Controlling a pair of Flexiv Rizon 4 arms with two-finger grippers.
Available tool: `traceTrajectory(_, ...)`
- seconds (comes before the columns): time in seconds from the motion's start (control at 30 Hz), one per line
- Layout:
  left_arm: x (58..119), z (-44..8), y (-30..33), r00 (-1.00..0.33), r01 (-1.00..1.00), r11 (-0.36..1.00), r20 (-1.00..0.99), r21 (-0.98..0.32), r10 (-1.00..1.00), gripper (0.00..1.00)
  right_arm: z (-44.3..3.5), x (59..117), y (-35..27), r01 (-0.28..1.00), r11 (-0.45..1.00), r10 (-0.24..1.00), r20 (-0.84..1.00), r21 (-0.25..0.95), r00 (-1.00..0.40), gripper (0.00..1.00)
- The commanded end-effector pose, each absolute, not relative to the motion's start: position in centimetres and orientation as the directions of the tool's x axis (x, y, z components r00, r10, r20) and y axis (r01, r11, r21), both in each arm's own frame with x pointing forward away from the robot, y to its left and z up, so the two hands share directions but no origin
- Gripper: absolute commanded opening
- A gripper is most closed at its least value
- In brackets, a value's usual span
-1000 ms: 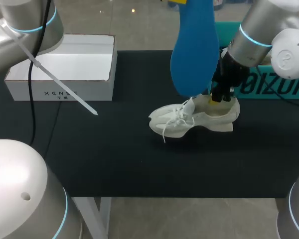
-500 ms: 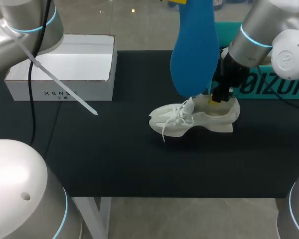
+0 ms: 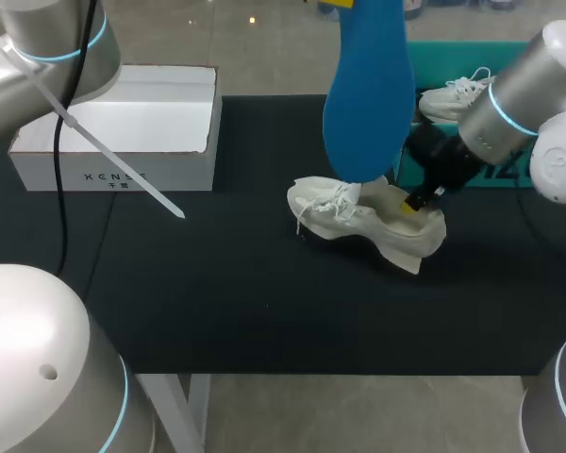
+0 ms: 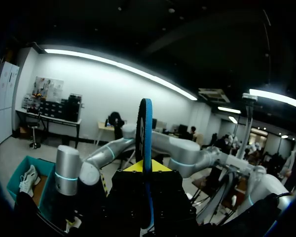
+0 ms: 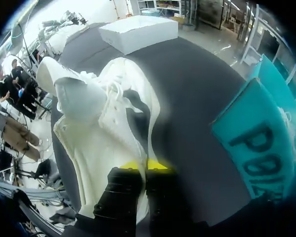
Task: Take the shoe out of the shoebox, open the shoe tongue, remove and reinsert the insole, then place the shoe into the shoebox
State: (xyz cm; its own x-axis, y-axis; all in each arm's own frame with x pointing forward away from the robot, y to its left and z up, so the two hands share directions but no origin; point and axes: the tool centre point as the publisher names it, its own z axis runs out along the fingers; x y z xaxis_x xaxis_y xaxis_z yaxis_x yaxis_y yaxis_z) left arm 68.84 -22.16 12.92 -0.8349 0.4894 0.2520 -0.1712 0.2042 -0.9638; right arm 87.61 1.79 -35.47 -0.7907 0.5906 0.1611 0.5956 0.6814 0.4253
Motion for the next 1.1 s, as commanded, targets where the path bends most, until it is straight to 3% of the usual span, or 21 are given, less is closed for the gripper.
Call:
traceTrajectory(0.03,68.7,12.9,-22.1,-0.837,-0.171,0.205,0.253,-0.964,0.486,0.00,-34.3,86.2,1.9,0.816,0.040,0.748,0.524,0.577,-0.407,0.00)
traceTrajectory(0.7,68.7,12.9,-22.1,-0.837,-0.171,0.205,0.253,-0.964,0.486,0.00,-34.3,86.2,1.9,0.816,0.040,0.748,0.524,0.577,-0.407,0.00)
traceTrajectory(1.1,68.7,12.9,-22.1,-0.837,-0.171,0.205,0.253,-0.964,0.486,0.00,-32.7,80.4,2.7,0.848,-0.051,0.838,0.485,0.527,-0.250,0.00)
